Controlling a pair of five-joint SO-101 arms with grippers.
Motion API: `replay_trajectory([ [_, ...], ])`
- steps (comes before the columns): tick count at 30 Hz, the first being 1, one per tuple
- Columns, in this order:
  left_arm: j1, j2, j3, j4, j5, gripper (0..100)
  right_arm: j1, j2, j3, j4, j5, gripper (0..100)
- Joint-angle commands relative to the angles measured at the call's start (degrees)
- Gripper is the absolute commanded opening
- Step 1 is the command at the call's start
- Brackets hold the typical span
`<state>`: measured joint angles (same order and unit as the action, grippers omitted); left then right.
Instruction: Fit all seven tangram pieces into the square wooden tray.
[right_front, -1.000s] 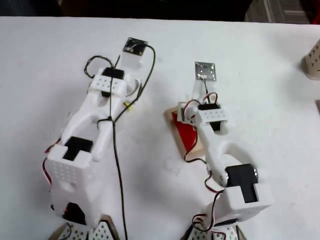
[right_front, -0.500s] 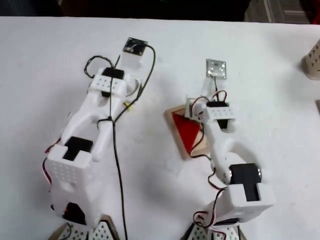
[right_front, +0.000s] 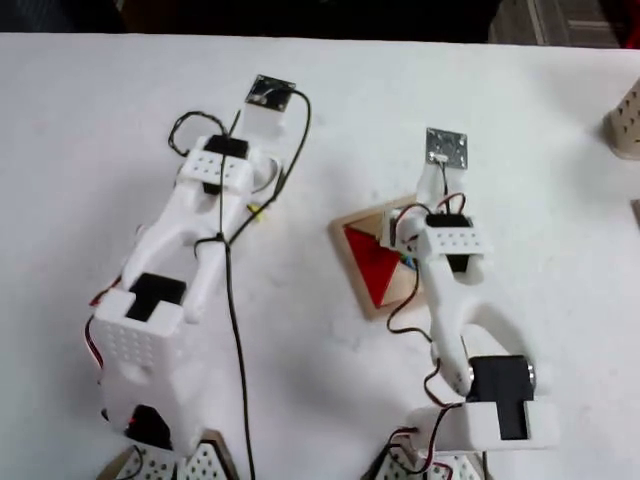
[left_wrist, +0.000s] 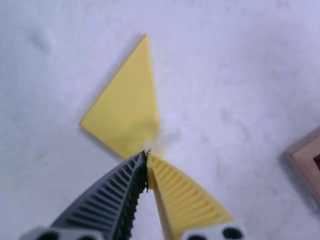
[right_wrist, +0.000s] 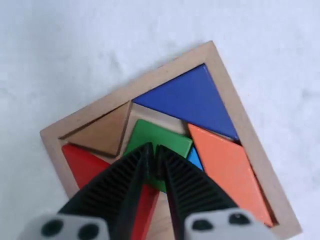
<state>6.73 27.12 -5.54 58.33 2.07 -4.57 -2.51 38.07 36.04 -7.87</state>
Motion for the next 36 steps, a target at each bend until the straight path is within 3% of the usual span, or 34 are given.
replay_trajectory([
  [1,-0.31,-0.66,-2.02,-1.14,0.18,3,1.01,-2.24,-0.18,-1.45,0.09,2.0],
  [8,-0.22,-0.66,-1.93,-1.14,0.18,3,0.13,7.96,-5.19,-2.59,0.09,1.8],
  [19,-0.22,-0.66,-1.93,-1.14,0.18,3,0.22,9.45,-9.58,-2.59,-0.26,1.7],
  [27,-0.22,-0.66,-2.02,-1.14,0.18,3,4.35,0.31,-7.12,8.92,-0.44,1.7],
  [36,-0.22,-0.66,-2.11,-1.14,0.18,3,4.44,-10.07,8.44,8.13,0.18,1.7],
])
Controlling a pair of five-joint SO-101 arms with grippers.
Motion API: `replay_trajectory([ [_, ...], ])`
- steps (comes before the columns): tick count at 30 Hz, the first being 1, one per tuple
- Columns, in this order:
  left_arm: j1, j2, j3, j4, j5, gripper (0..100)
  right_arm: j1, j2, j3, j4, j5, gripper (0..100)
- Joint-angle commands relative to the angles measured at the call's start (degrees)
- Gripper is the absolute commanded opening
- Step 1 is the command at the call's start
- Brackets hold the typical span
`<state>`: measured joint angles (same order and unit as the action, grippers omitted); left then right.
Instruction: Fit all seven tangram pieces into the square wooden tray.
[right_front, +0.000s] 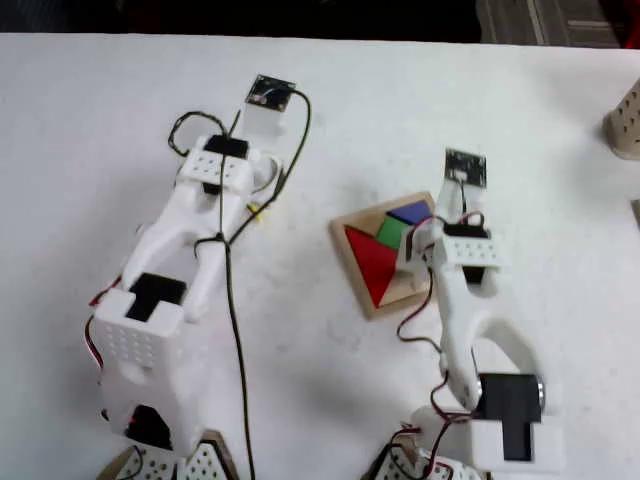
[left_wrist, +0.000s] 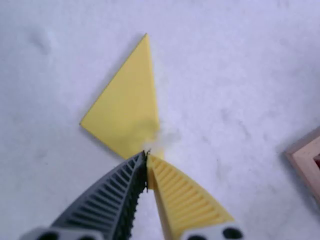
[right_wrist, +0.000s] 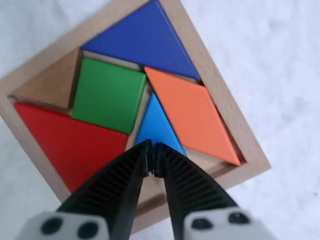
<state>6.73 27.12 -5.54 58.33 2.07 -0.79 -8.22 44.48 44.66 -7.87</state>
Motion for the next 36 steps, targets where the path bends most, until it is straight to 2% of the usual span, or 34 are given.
replay_trajectory([
  [1,-0.22,-0.66,-2.11,-1.14,0.18,3,0.66,-4.53,3.16,-0.57,0.18,1.9],
  [9,-0.22,-0.75,-1.93,-1.14,0.18,3,1.45,-0.22,4.57,-11.12,2.55,1.8],
  [13,-0.31,-0.92,-1.76,-1.14,0.18,3,1.36,1.54,1.58,-12.18,2.37,1.8],
  [17,-0.57,-1.01,-1.76,-1.05,0.18,3,1.27,1.27,1.85,-10.24,2.37,1.7],
  [22,-0.66,-1.10,-2.11,0.62,0.09,3,1.36,-6.29,2.81,-0.92,2.81,1.7],
  [25,-0.66,-2.15,-1.85,1.41,-4.13,4,2.51,-14.29,6.42,1.27,3.08,1.7],
  [28,-0.75,-3.82,-1.67,2.20,-8.79,10,5.23,-23.43,11.96,1.27,5.98,1.7],
  [33,-4.35,-3.30,-2.11,1.41,-4.66,26,9.27,-36.09,22.59,0.84,10.46,2.0],
  [36,-5.14,-1.89,-2.20,-1.67,-1.85,31,10.86,-41.27,27.43,0.84,13.27,2.0],
])
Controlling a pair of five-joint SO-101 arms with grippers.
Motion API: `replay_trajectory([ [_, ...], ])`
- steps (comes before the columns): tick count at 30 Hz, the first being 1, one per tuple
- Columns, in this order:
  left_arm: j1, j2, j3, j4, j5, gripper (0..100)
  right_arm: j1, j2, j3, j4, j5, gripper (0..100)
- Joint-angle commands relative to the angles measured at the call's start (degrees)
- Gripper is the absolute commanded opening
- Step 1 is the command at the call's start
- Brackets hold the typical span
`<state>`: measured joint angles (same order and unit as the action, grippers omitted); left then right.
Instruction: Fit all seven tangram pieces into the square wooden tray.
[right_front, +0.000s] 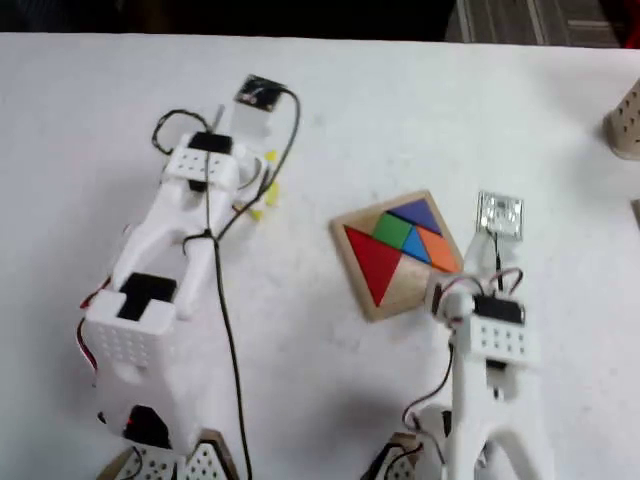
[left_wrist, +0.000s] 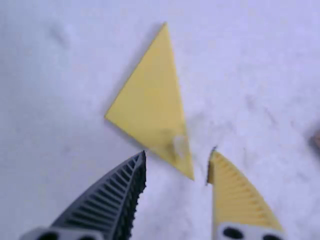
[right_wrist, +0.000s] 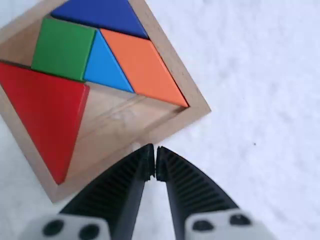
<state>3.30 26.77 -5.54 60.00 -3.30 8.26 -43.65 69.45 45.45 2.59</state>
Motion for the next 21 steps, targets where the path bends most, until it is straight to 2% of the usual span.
replay_trajectory([
  [1,-1.80,-1.19,-2.37,-4.31,4.22,31,2.07,-7.16,3.60,0.04,3.25,2.0],
  [6,-2.42,4.62,-11.08,-1.41,7.12,31,2.07,-11.82,8.26,0.04,6.24,1.9],
  [13,-5.85,19.03,-32.53,9.76,8.09,32,2.07,-13.14,12.92,0.04,11.60,1.9],
  [21,-6.37,32.31,-50.64,18.81,7.82,32,2.07,-13.85,13.63,0.04,12.31,1.9],
])
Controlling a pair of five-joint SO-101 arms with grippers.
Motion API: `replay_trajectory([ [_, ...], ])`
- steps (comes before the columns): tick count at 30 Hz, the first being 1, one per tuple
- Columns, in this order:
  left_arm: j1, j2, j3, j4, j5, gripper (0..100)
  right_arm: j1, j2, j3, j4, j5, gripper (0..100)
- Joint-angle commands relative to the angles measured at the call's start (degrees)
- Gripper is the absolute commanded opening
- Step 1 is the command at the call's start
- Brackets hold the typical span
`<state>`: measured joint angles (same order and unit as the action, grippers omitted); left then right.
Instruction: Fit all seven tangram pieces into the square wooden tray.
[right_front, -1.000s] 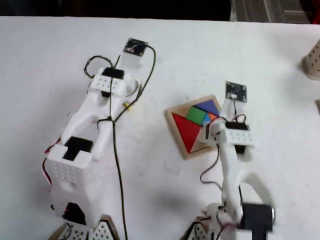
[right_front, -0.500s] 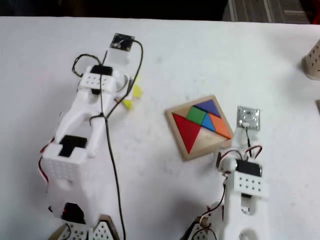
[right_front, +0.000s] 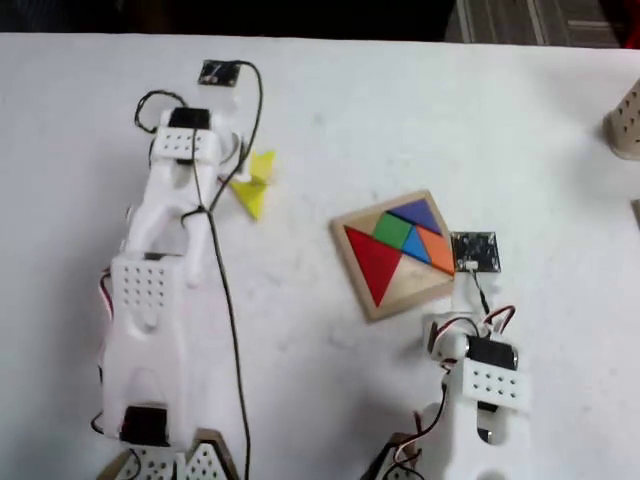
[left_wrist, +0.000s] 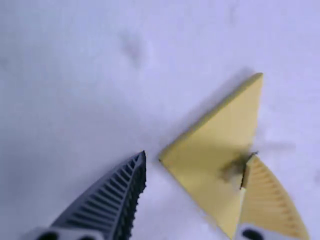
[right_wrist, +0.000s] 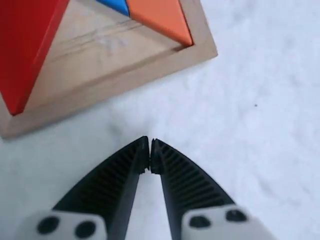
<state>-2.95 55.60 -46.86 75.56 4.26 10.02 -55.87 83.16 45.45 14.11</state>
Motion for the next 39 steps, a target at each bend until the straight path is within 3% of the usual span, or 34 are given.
replay_trajectory([
  [1,0.40,5.05,-11.08,3.87,0.09,32,0.31,-1.63,-0.09,0.04,0.88,2.0],
  [12,1.19,16.57,-29.45,11.08,-0.09,31,0.04,-1.19,0.44,-1.71,0.88,2.0],
  [21,1.27,20.79,-38.24,12.84,-4.22,32,-0.04,-1.54,0.97,-2.33,0.88,2.0],
  [26,-0.75,22.20,-43.25,12.48,-19.60,32,-0.04,-1.54,1.05,-2.33,0.88,2.0],
  [34,0.48,27.82,-48.70,12.40,-28.48,32,-0.04,-1.54,1.05,-2.33,0.97,2.0],
  [39,2.68,28.09,-48.62,17.58,-32.88,31,-0.04,-1.54,1.05,-2.33,0.97,2.0],
])
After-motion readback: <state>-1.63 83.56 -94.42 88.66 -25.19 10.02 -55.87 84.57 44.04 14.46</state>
